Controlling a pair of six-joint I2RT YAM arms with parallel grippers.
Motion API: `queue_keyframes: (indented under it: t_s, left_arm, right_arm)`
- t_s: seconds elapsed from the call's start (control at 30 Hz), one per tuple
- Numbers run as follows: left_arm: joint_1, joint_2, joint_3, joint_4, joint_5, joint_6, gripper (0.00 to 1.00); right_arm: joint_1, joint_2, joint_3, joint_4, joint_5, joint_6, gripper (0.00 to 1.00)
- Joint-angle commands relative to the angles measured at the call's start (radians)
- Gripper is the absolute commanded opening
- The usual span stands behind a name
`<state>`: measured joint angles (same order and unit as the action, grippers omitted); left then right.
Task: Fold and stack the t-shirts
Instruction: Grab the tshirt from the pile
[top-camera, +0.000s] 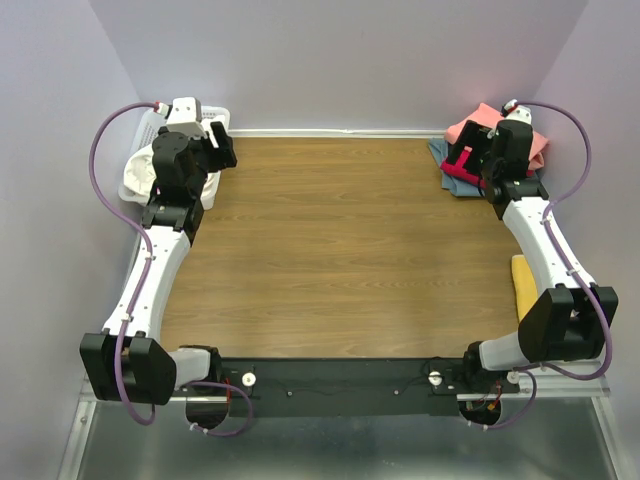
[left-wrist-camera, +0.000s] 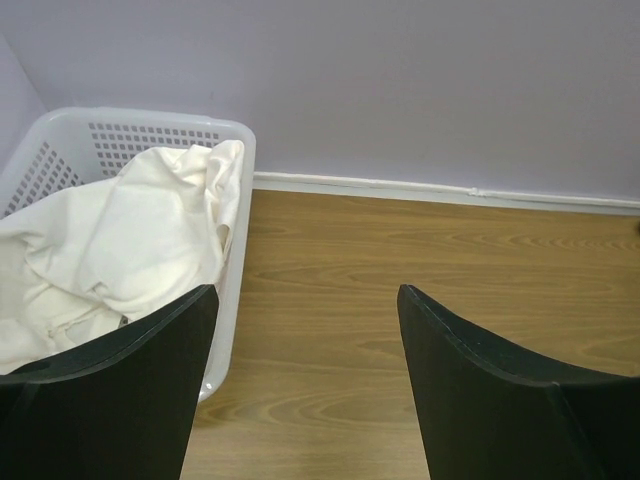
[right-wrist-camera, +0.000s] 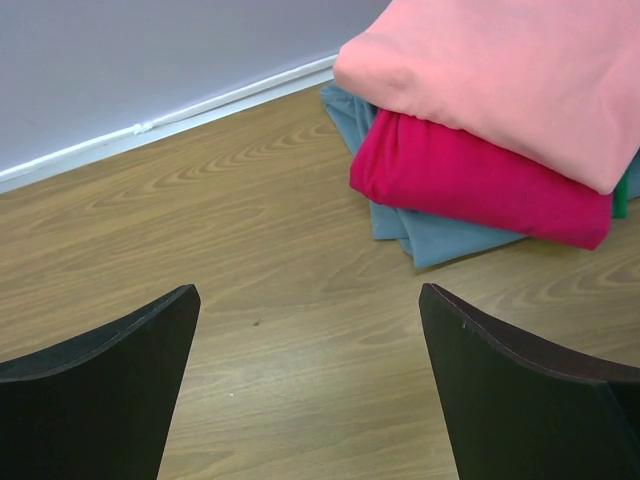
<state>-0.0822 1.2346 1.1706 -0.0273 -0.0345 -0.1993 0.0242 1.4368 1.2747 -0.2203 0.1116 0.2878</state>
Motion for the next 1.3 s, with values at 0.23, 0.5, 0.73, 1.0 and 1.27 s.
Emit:
queue_keyframes:
  t_s: [0.23,0.5,0.73,1.0,1.27]
  left_arm:
    - [0.004,0.104,0.116,-0.054,-0.223,-0.023,0.76]
    - [0.021,0.425,0.498,-0.269,-0.291,-0.087,0.42]
    - [0.116,0.684,0.774,-0.425,-0.153,-0.189,0.36]
    - [0.196,0.907,0.949,-0.479,-0.094,-0.258,0.4]
    - [0.231,1.051,0.953,-0.52,-0.173,-0.321,0.49]
  right_arm:
    - [-0.001,-0.006,0.011,-0.017,-0.035,0.03,1.0]
    - [-0.003,-0.009,-0.009,-0.019,-0.033,0.057,1.0]
    - [0.002,0.023,-0.014,-0.036,-0.038,0.073,1.0]
    - [0.008,0.073,-0.006,-0.042,-0.047,0.079,1.0]
    - [0.016,0.132,0.029,-0.048,-0.033,0.082,1.0]
